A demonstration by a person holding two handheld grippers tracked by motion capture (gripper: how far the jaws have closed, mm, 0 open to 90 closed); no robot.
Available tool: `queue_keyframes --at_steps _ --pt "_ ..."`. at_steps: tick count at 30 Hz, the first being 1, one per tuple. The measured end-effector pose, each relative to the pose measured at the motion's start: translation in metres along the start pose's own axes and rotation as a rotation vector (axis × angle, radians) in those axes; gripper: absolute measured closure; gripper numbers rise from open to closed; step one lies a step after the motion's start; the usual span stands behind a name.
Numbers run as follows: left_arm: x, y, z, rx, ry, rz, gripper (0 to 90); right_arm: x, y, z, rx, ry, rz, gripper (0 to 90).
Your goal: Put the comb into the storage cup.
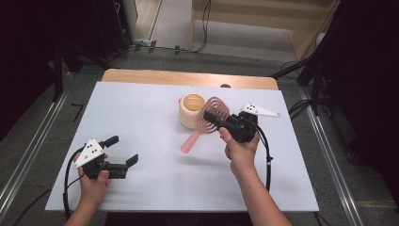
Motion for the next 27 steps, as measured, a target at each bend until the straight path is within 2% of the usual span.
queue_keyframes --at_steps 10,27 --pt "0.016 0.016 -0.008 0.000 0.016 0.048 0.0 -0.001 0.001 0.009 -0.012 0.010 -0.002 61.9" --pt "0.032 0.036 -0.010 -0.025 0.034 0.082 0.0 -0.004 0.002 0.020 -0.027 0.008 0.000 61.9"
Point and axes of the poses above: each handheld gripper's, and its own axes: y roughly backward along the jaws, z roughly out of its top, x roughly to its left, the point moved 8 cm from there along -y, roughly forward along the jaws, and after that the axes turned 1 degree about -z, right-handed, at the moved point
